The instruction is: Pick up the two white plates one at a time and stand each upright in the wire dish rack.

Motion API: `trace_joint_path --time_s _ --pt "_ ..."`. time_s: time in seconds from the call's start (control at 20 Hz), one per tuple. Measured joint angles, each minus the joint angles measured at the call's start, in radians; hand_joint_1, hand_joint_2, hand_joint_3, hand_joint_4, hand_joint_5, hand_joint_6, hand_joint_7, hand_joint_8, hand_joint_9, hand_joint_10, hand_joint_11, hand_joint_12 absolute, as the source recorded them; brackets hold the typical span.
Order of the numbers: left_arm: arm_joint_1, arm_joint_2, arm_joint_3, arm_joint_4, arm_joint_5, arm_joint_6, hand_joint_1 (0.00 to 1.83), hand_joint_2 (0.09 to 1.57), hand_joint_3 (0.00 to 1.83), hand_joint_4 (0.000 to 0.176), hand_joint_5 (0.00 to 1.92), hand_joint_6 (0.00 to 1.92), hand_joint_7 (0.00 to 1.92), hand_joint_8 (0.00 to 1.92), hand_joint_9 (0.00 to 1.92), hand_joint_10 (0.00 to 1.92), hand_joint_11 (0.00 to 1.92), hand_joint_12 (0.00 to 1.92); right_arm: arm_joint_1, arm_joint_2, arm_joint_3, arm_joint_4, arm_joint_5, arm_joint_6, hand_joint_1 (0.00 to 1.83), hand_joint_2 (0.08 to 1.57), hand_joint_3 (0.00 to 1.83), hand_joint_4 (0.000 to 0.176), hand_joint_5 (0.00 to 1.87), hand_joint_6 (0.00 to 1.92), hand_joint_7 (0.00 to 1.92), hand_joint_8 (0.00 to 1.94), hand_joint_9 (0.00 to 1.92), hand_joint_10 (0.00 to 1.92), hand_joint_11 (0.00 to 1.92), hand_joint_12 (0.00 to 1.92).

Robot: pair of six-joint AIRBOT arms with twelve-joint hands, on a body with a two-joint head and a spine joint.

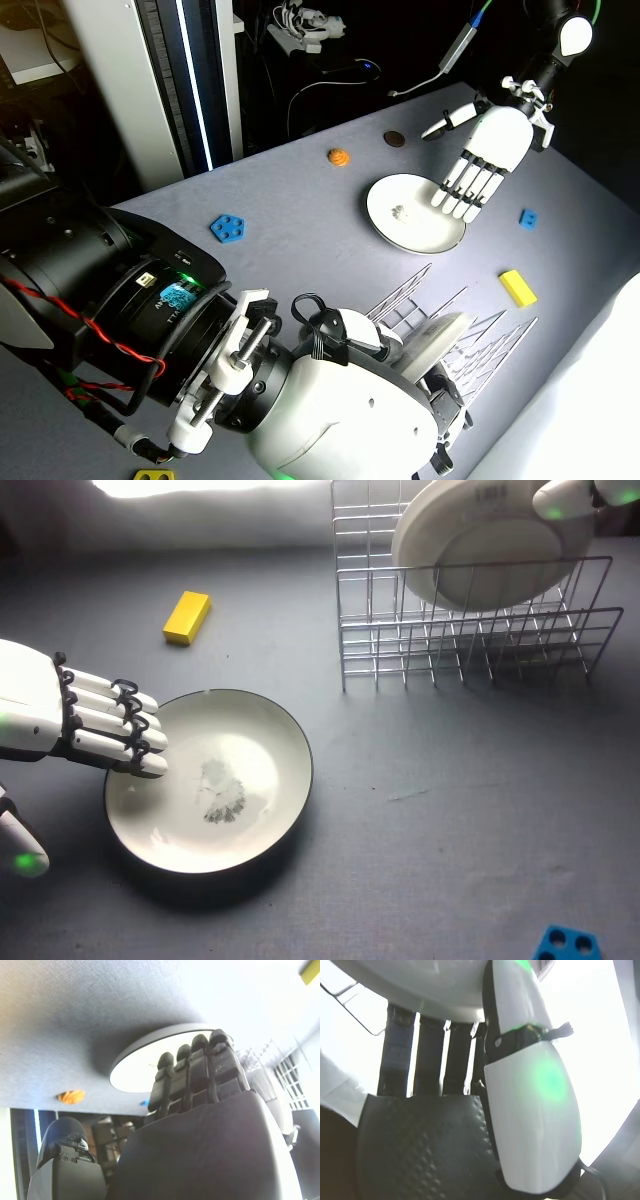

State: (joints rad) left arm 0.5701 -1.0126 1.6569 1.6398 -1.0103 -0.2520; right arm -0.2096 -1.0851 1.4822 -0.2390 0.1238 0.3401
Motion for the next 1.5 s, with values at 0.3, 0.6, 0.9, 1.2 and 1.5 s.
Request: trace_joint_path --time_s 0.3,0.6,0.9,1.2,1.5 --pt "0.000 0.000 0.000 0.000 0.000 0.000 0.00 1.02 0.00 0.000 0.06 0.00 0.02 0.00 0.00 0.00 0.00 0.00 -0.001 -0.001 0.000 -0.001 0.003 -0.002 1.37 1.12 0.00 0.000 0.87 1.12 0.98 0.95 0.90 1.20 0.68 1.14" --pt "0.000 0.000 0.000 0.000 0.000 0.002 0.00 1.02 0.00 0.000 0.06 0.00 0.03 0.00 0.00 0.00 0.00 0.00 -0.001 -0.002 0.000 0.002 0.020 -0.001 1.03 1.13 0.00 0.000 0.49 0.04 0.55 0.01 0.47 0.10 0.02 1.20" --pt "0.000 -0.001 0.001 0.000 0.000 0.008 0.00 1.02 0.00 0.000 0.06 0.00 0.02 0.00 0.00 0.00 0.00 0.00 -0.001 -0.002 0.000 0.003 0.050 0.002 0.93 1.10 0.00 0.000 0.34 0.00 0.27 0.00 0.28 0.00 0.00 0.87" --pt "0.006 -0.001 0.001 -0.006 0.000 0.012 0.00 1.01 0.00 0.000 0.06 0.00 0.02 0.00 0.00 0.00 0.00 0.00 0.008 -0.001 -0.005 0.003 0.048 0.001 0.94 0.99 0.00 0.000 0.02 0.00 0.00 0.00 0.00 0.00 0.00 0.04" --pt "0.019 -0.001 0.001 -0.014 0.000 0.015 0.00 1.01 0.00 0.000 0.05 0.00 0.01 0.00 0.00 0.00 0.00 0.00 0.032 0.021 -0.049 -0.069 0.073 -0.011 1.02 0.82 0.00 0.000 0.00 0.00 0.00 0.00 0.00 0.00 0.00 0.00"
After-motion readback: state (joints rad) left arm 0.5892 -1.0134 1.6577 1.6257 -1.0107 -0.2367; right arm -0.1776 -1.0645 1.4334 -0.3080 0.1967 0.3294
